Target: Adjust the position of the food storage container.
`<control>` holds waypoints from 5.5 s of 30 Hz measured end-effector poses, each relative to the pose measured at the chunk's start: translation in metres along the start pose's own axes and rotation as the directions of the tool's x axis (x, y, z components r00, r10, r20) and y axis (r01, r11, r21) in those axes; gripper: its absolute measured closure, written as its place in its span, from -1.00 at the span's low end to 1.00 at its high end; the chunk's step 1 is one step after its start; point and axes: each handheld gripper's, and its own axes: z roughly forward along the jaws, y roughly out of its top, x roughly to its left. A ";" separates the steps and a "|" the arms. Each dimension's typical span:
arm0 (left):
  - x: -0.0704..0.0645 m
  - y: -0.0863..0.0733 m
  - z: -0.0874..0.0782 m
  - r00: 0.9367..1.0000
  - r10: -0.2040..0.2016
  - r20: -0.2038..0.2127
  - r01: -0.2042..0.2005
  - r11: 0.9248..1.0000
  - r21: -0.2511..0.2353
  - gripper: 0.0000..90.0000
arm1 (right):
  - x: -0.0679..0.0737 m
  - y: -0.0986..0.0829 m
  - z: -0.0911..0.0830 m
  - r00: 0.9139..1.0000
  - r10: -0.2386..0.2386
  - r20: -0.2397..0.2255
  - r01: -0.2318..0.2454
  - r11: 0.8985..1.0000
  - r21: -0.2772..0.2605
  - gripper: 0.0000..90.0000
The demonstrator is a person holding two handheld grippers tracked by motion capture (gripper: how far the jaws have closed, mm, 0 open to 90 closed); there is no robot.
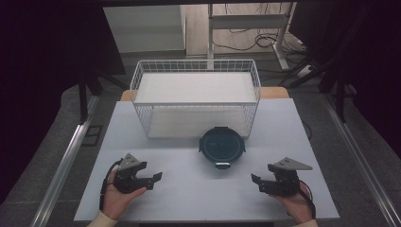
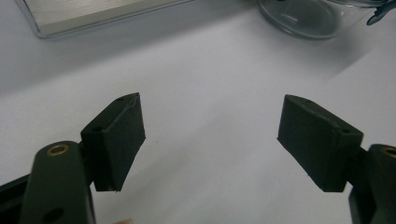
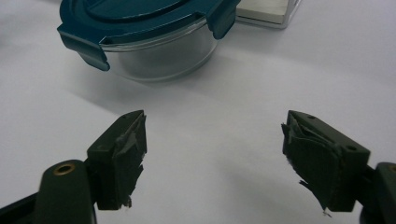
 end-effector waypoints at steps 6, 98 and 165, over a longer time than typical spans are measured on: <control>-0.001 0.001 -0.001 1.000 0.000 0.008 0.000 1.000 -0.003 -0.51 | -0.001 0.002 0.000 1.000 -0.006 -0.006 0.006 1.000 0.000 -0.43; 0.005 -0.005 0.003 1.000 -0.030 -0.007 0.030 0.999 0.016 -0.52 | -0.001 0.141 0.125 0.929 -0.360 0.091 0.330 0.912 0.242 0.98; 0.004 -0.006 0.009 1.000 -0.029 0.001 0.029 0.999 0.039 -0.52 | 0.085 0.111 0.114 0.923 -0.367 -0.116 0.383 0.905 0.184 1.00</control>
